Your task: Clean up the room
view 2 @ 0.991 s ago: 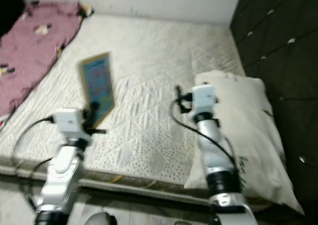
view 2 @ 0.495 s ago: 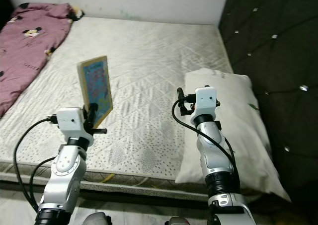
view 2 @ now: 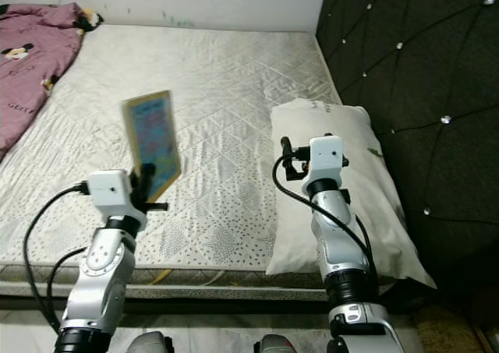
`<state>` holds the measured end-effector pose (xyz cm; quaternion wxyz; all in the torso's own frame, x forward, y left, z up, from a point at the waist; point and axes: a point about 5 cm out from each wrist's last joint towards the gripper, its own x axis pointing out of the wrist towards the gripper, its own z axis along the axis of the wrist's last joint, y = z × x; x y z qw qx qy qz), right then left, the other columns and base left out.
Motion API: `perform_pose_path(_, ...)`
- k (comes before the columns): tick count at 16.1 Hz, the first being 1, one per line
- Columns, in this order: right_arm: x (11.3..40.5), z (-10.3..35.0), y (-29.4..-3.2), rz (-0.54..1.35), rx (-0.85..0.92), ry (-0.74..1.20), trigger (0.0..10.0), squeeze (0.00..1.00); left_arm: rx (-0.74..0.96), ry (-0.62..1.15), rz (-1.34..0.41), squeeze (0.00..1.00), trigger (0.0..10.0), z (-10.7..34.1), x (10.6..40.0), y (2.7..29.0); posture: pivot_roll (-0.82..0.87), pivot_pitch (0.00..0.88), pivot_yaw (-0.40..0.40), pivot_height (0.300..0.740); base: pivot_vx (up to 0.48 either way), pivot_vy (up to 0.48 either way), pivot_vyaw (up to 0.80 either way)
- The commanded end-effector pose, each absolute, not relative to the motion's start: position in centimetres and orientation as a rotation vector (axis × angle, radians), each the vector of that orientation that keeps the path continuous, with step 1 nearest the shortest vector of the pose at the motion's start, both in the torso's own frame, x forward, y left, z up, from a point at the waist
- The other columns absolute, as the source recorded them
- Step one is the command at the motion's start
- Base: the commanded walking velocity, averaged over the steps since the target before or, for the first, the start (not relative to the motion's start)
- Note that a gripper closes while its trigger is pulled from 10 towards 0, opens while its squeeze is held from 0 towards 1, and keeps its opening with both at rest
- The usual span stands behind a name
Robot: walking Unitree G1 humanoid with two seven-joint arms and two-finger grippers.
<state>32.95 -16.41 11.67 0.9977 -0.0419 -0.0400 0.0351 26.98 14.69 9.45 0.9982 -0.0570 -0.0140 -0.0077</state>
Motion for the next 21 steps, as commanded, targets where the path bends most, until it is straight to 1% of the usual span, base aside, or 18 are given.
perform_pose_path(1, 32.9, 12.0, -16.6, 0.069, -0.078, -0.091, 10.0, 0.00, -0.084, -0.083, 0.029, 0.00, 10.0, 10.6, 26.9, 15.3, -0.05, 0.093, -0.012, 0.740, 0.000, 0.000, 0.00)
perform_pose_path(2, 32.7, 12.0, -16.6, 0.069, -0.070, -0.090, 10.0, 0.00, -0.064, -0.067, 0.091, 0.00, 10.0, 10.4, 26.8, 15.9, -0.04, 0.104, -0.010, 0.740, 0.000, 0.000, 0.00)
perform_pose_path(3, 32.4, 11.7, -16.7, 0.073, -0.044, -0.082, 10.0, 0.00, -0.059, -0.076, 0.131, 0.00, 10.0, 10.4, 26.6, 17.0, -0.03, 0.107, -0.012, 0.740, 0.000, 0.000, 0.00)
perform_pose_path(4, 32.3, 11.6, -16.6, 0.079, -0.030, -0.077, 10.0, 0.00, -0.062, -0.107, 0.111, 0.00, 10.0, 10.5, 26.3, 17.6, -0.03, 0.107, -0.012, 0.740, 0.000, 0.000, 0.00)
perform_pose_path(5, 32.1, 11.5, -16.5, 0.085, -0.026, -0.073, 10.0, 0.00, -0.024, -0.120, 0.145, 0.00, 10.0, 10.5, 26.0, 18.3, -0.03, 0.113, -0.013, 0.740, 0.000, 0.000, 0.00)
perform_pose_path(6, 31.9, 11.4, -16.5, 0.089, -0.033, -0.071, 10.0, 0.00, -0.025, -0.122, 0.146, 0.00, 10.0, 10.5, 25.8, 18.5, -0.03, 0.118, -0.014, 0.740, 0.000, 0.000, 0.00)
perform_pose_path(11, 30.5, 10.5, -17.5, 0.073, -0.049, -0.031, 10.0, 0.00, -0.058, -0.096, 0.116, 0.00, 10.0, 9.9, 24.1, 18.3, -0.02, 0.148, -0.026, 0.740, 0.000, 0.000, 0.00)
perform_pose_path(14, 30.3, 10.6, -17.0, 0.091, -0.031, -0.028, 10.0, 0.00, -0.042, -0.098, 0.102, 0.00, 10.0, 10.0, 24.1, 18.0, -0.02, 0.156, -0.026, 0.740, 0.000, 0.000, 0.00)
perform_pose_path(17, 30.1, 10.5, -17.0, 0.087, -0.031, -0.015, 10.0, 0.00, -0.046, -0.092, 0.092, 0.00, 10.0, 10.0, 24.1, 17.8, -0.03, 0.161, -0.024, 0.740, 0.000, 0.000, 0.00)
perform_pose_path(21, 30.2, 10.3, -17.1, 0.077, -0.019, 0.008, 10.0, 0.00, -0.050, -0.088, 0.087, 0.00, 10.0, 10.1, 24.4, 17.7, -0.03, 0.165, -0.023, 0.740, 0.000, 0.000, -0.76)
